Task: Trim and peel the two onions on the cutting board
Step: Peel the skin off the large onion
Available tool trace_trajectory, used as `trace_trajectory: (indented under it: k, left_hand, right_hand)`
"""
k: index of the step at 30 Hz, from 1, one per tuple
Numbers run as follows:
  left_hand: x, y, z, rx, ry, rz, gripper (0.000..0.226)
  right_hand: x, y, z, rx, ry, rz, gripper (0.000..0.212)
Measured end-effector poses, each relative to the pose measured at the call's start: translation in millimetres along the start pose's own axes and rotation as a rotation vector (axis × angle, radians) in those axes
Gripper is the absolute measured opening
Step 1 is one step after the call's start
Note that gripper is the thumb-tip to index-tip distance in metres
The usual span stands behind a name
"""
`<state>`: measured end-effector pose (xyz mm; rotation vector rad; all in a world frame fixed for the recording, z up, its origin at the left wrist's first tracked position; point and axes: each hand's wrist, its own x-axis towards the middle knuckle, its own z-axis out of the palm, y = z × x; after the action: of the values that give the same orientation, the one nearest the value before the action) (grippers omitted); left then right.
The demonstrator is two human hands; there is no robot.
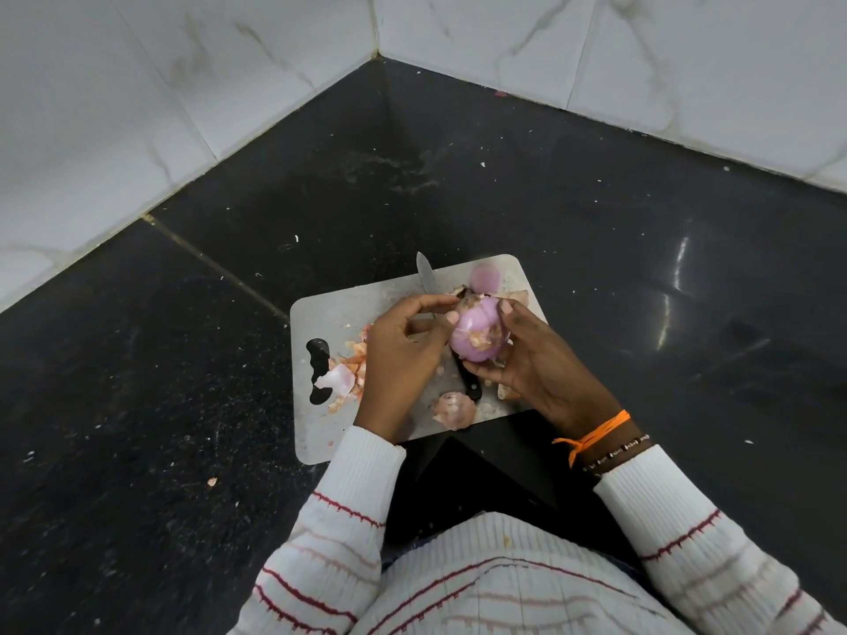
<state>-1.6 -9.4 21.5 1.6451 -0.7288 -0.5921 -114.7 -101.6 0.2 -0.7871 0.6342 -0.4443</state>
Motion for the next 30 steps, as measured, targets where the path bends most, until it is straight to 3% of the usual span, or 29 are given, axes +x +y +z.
trace_trajectory:
  k: [4, 10, 19, 26, 30]
  left_hand:
    - [0, 3, -3, 0.138, 0.022, 0.120, 0.016]
    - [1, 7, -6, 0.162, 0.012, 0.108, 0.013]
    - [-2, 7, -5, 0.203, -0.049, 0.163, 0.012]
    - [0, -1, -1, 0.346, 0.001, 0.270, 0.005]
    - [2, -3, -3, 0.274, 0.031, 0.234, 0.010]
  right_hand:
    - [1, 0, 1, -0.039, -0.016, 0.002, 0.032]
    - [0, -1, -2, -0.066, -0.018, -0.005, 0.036]
    - [-2, -3, -5, -0.198, 0.017, -0.052, 0.024]
    - [-1, -2, -7, -0.195, 0.023, -0.039, 0.020]
    - [1, -1, -7, -0.194, 0.032, -0.031, 0.026]
